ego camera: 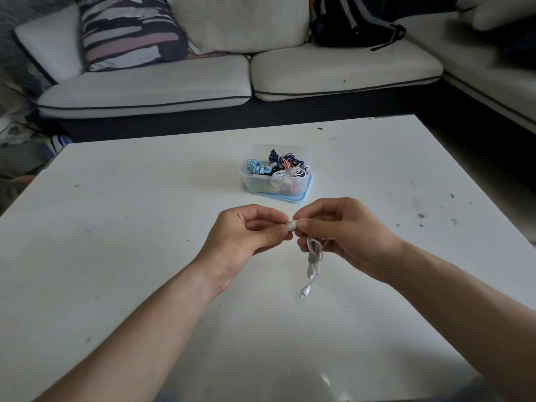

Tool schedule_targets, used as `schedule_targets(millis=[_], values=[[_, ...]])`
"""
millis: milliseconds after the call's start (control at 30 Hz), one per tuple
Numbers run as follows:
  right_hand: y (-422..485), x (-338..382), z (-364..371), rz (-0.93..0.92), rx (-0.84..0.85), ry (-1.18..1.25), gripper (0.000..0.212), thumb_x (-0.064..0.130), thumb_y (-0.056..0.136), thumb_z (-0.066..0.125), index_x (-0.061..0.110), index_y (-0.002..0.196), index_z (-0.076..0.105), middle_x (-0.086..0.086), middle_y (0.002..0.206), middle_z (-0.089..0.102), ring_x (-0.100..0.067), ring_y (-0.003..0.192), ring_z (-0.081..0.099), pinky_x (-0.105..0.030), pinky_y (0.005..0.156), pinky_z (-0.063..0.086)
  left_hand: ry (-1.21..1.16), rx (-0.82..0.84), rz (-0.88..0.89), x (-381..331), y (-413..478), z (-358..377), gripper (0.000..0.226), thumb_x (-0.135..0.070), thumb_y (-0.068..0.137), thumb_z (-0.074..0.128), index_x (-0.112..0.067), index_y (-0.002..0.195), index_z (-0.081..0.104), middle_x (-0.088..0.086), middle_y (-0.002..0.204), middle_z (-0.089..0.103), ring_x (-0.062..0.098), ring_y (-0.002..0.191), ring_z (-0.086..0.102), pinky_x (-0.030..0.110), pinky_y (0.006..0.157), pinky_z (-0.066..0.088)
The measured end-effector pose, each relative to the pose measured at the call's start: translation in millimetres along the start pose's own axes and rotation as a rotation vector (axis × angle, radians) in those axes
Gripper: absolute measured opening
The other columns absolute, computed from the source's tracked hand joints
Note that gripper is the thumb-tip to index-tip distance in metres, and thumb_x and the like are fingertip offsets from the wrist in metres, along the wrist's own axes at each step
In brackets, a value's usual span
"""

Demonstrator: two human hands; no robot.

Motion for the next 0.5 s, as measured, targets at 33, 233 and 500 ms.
schedule_targets(millis=[33, 233, 500], values=[[0.9, -2.2, -0.4, 0.015, -0.005, 0.023, 0.006, 0.002, 0.087, 0.069, -0.002, 0.091, 0.072, -0.017, 0.077, 0.068, -0.024, 0.068, 0.065, -0.032, 0.069, 0.058, 0.015, 0.010, -0.001, 0.9, 2.3, -1.8, 0.016, -0.011, 0.073, 0.076, -0.009, 0.088, 0.072, 0.013, 0.085, 0.075, 0.021, 0.081, 0.073, 0.025, 0.074, 0.058], [12.4, -23.2, -17.5, 0.119, -0.158, 0.098, 0.004, 0.002, 0.090, 0.067, -0.001, 0.093, 0.067, -0.013, 0.076, 0.064, -0.025, 0.066, 0.064, -0.031, 0.065, 0.056, 0.478, -0.422, 0.114, 16.5, 48.6, -92.6, 0.013, -0.010, 0.091, 0.063, -0.022, 0.089, 0.069, -0.001, 0.090, 0.072, 0.014, 0.079, 0.067, 0.031, 0.074, 0.053], [44.2, -69.8, -47.3, 0.199, -0.353, 0.016, 0.015, 0.005, 0.082, 0.078, -0.001, 0.090, 0.066, -0.014, 0.074, 0.065, -0.025, 0.064, 0.067, -0.037, 0.070, 0.057, 1.210, -0.309, -0.004, 76.2, 97.4, -95.7, 0.066, -0.024, 0.089, 0.061, -0.030, 0.148, 0.031, 0.004, 0.148, 0.034, 0.031, 0.131, 0.041, 0.041, 0.102, 0.040]])
Point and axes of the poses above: each hand's wrist, its own y-axis towards the middle knuckle, its own z-axis out of the palm, x = y × z, the point moved 8 cm from there along y, towards the middle knuckle
